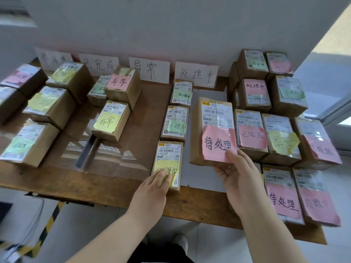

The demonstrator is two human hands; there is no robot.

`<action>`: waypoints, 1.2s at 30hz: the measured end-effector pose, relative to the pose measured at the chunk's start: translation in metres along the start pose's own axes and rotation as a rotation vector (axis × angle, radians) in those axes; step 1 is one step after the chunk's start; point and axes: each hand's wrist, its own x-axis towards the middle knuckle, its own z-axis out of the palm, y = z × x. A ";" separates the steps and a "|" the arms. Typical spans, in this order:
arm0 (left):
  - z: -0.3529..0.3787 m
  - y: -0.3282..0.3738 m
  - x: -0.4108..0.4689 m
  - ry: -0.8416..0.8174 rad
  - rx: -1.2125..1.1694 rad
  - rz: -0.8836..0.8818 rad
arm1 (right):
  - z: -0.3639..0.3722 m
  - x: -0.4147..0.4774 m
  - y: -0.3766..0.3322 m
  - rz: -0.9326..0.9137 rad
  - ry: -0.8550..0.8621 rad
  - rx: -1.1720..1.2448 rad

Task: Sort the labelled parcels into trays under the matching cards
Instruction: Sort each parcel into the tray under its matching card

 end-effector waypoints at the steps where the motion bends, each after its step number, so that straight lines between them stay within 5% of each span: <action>1: -0.001 -0.002 0.002 0.006 0.013 0.000 | 0.000 0.000 0.000 0.001 -0.001 -0.002; 14: -0.029 -0.018 0.014 0.017 0.029 0.035 | 0.019 -0.008 0.011 -0.029 0.018 -0.095; 20: -0.072 -0.070 0.007 0.194 -0.072 -0.022 | 0.072 -0.017 0.040 -0.058 0.050 -0.188; 36: -0.129 -0.260 -0.031 0.244 -0.281 0.008 | 0.253 -0.041 0.180 -0.190 0.037 -0.545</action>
